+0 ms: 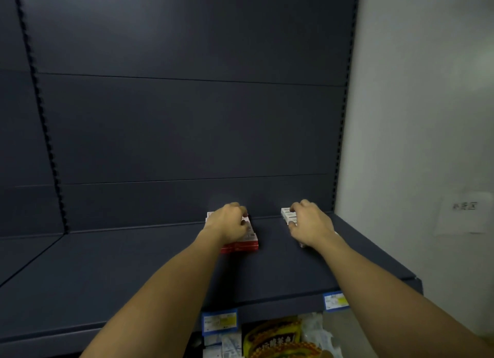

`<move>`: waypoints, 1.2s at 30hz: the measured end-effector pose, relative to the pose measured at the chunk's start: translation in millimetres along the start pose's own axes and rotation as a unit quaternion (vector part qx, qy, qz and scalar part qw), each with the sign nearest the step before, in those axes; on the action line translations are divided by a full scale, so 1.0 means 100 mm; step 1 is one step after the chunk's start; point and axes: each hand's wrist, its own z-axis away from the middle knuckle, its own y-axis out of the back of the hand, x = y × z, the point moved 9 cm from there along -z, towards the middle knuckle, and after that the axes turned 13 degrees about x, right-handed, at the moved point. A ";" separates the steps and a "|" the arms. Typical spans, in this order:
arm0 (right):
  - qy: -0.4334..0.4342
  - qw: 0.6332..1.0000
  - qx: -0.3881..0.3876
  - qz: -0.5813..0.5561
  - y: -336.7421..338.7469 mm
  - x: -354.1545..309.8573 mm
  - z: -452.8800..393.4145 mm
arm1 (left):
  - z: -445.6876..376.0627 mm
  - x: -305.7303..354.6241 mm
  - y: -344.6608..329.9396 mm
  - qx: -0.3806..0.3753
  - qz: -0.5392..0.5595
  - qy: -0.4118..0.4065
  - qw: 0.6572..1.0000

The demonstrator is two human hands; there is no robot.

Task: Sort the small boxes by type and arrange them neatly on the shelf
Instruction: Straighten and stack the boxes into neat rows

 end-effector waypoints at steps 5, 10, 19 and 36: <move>-0.003 1.000 0.002 0.003 0.00 0.21 -0.02 | -0.06 0.20 -0.13 -0.013 0.001 -0.001 1.000; -0.006 1.000 0.005 -0.003 0.00 0.59 -0.07 | -0.17 0.43 -0.28 -0.020 -0.021 0.009 1.000; 0.017 1.000 0.000 -0.024 -0.02 1.39 -0.22 | -0.36 0.97 -0.61 -0.003 -0.031 0.046 0.998; 0.048 0.995 -0.031 -0.085 -0.25 1.60 -0.22 | -0.29 1.17 -0.69 0.003 -0.013 0.100 0.995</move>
